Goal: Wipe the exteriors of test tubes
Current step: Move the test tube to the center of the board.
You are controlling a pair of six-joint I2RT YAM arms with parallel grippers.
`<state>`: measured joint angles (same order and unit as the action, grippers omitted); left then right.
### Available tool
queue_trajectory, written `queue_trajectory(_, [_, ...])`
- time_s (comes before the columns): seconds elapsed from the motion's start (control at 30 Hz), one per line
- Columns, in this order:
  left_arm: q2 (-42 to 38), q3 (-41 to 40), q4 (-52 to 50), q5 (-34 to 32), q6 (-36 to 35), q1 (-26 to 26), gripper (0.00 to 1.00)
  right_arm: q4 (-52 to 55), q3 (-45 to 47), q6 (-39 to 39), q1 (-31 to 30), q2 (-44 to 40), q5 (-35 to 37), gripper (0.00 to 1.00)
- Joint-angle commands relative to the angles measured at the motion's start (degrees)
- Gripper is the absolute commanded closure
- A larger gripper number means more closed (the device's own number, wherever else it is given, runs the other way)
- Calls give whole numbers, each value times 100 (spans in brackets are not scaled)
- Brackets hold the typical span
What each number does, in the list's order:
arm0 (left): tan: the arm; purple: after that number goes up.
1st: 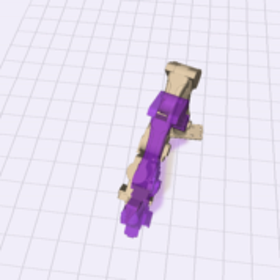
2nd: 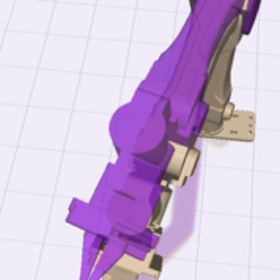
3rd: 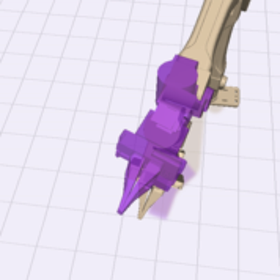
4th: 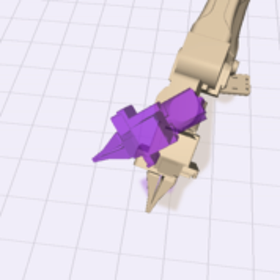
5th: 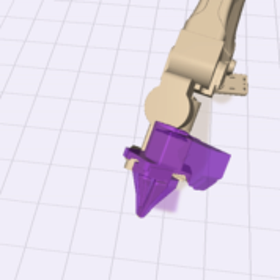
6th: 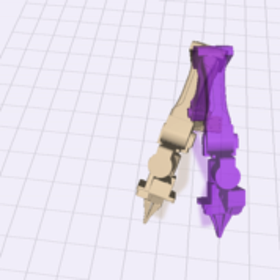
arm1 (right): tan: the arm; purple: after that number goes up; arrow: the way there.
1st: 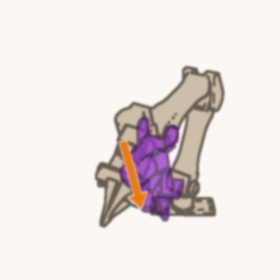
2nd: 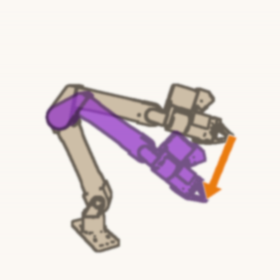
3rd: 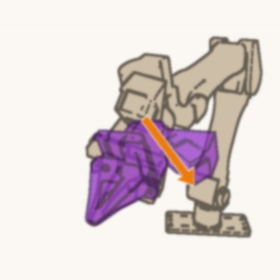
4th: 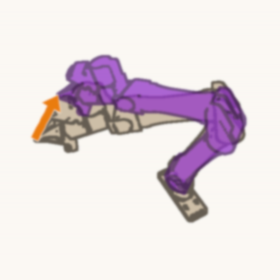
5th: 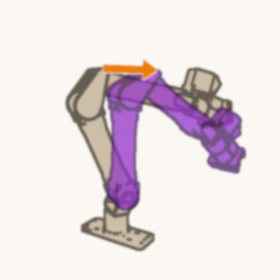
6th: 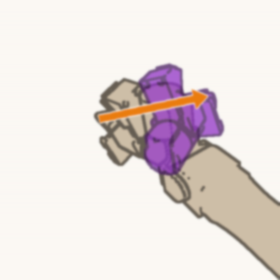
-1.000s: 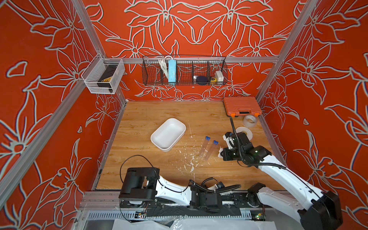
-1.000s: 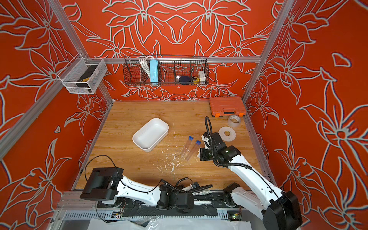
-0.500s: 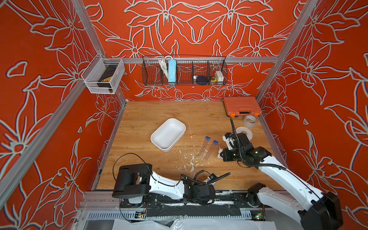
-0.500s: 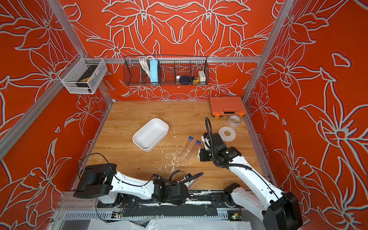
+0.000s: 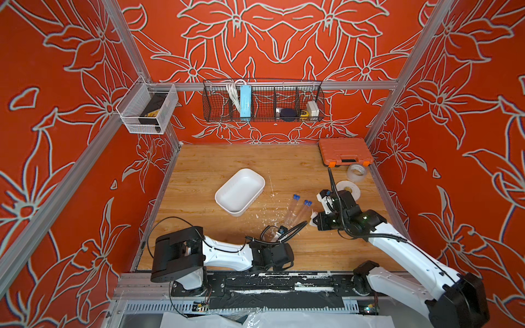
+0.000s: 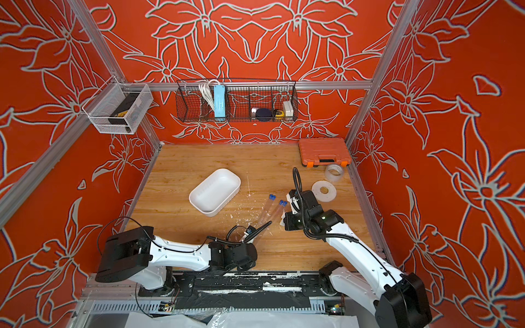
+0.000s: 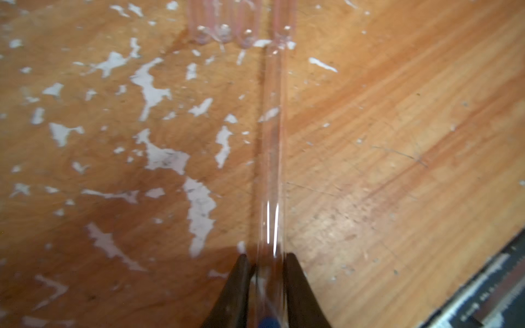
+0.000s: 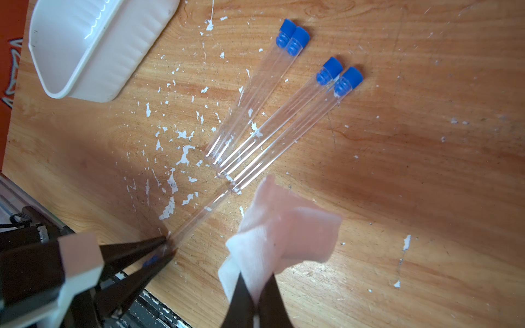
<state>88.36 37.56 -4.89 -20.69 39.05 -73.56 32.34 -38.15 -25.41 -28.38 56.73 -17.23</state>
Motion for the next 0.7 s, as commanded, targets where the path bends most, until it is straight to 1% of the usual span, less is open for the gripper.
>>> queue_trajectory(0.0, [38, -300, -900, -119, 200, 356, 74, -113, 89, -54, 45, -4, -96, 100])
queue_trajectory(0.17, [-91, -404, -802, -63, 70, 603, 71, -57, 101, -34, 48, -65, -62, 100])
queue_trajectory(0.4, [-329, -454, -1083, 62, 83, 632, 54, -118, 154, -43, 43, -57, -130, 100])
queue_trajectory(0.53, [-664, -753, -1234, 254, 240, 632, 44, -174, 210, -61, 45, -92, -147, 100])
queue_trajectory(0.67, [-879, -1036, -1190, 421, 349, 630, 42, -295, 288, -95, 43, -91, -198, 100])
